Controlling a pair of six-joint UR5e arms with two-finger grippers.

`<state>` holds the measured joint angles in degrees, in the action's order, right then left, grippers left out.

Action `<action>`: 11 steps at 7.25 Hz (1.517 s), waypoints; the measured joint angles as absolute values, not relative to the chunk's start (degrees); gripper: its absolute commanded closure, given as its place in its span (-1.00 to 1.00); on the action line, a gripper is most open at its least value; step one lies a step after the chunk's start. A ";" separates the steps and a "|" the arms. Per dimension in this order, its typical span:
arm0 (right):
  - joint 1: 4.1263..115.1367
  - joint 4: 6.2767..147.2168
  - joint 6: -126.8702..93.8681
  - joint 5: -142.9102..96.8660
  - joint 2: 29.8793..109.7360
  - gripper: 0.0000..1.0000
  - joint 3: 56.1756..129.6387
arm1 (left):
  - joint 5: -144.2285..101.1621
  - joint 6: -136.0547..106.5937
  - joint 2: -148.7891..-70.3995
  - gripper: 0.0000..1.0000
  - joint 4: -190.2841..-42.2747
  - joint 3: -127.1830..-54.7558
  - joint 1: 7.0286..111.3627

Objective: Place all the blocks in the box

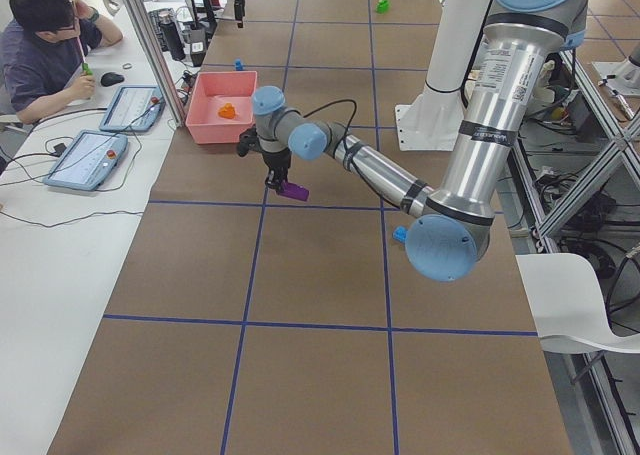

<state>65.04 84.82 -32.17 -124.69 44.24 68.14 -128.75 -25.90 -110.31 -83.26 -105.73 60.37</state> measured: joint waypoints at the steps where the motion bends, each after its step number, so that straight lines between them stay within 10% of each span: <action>1: 62.66 78.33 -34.94 -121.72 44.81 -0.99 65.06 | -129.26 -26.28 -116.13 1.00 -76.77 -106.19 61.84; 7: 58.15 56.62 -37.24 -112.21 40.25 -0.80 43.39 | -130.61 -39.94 -138.30 1.00 -72.12 -97.10 62.59; 11: 57.08 55.83 -37.04 -112.64 39.45 1.00 40.16 | -130.09 -51.38 -140.88 1.00 -88.66 -85.98 59.16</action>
